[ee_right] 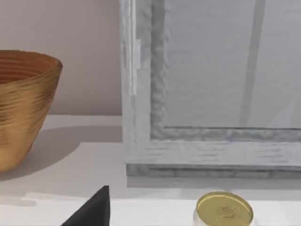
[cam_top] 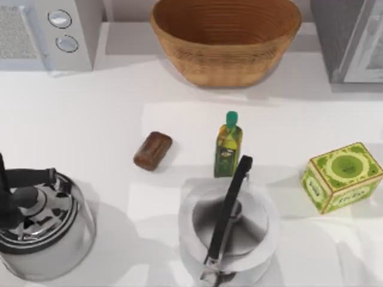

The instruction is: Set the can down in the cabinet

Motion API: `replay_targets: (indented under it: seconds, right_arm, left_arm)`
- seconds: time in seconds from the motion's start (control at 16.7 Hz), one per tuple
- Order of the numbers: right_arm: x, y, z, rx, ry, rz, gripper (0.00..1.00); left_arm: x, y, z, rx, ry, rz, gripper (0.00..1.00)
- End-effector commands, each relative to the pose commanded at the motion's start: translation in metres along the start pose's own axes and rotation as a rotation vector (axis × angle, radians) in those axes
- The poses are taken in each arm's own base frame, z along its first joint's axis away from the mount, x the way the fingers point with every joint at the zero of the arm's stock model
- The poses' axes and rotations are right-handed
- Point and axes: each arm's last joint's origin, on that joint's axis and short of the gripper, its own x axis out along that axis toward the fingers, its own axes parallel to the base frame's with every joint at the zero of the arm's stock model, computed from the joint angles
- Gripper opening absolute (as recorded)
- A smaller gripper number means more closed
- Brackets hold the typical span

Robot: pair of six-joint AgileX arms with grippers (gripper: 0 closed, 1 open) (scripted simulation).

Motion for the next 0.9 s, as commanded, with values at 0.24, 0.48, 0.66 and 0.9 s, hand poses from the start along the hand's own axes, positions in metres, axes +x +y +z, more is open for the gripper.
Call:
replay_targets:
  seconds: [0.24,0.48,0.66,0.9]
  right_arm:
    - [0.030,-0.004,0.004,-0.007,0.106,-0.006,1.00]
    - [0.072,-0.013,-0.009,-0.005,0.248,-0.019,1.00]
    - [0.101,-0.020,-0.031,0.002,0.344,-0.027,1.00]
    - [0.122,-0.026,-0.060,0.011,0.430,-0.021,1.00]
  left_arm:
    - [0.000,0.000,0.000,0.000,0.000,0.000,1.00]
    - [0.000,0.000,0.000,0.000,0.000,0.000,1.00]
    - [0.000,0.000,0.000,0.000,0.000,0.000,1.00]
    - [0.000,0.000,0.000,0.000,0.000,0.000,1.00]
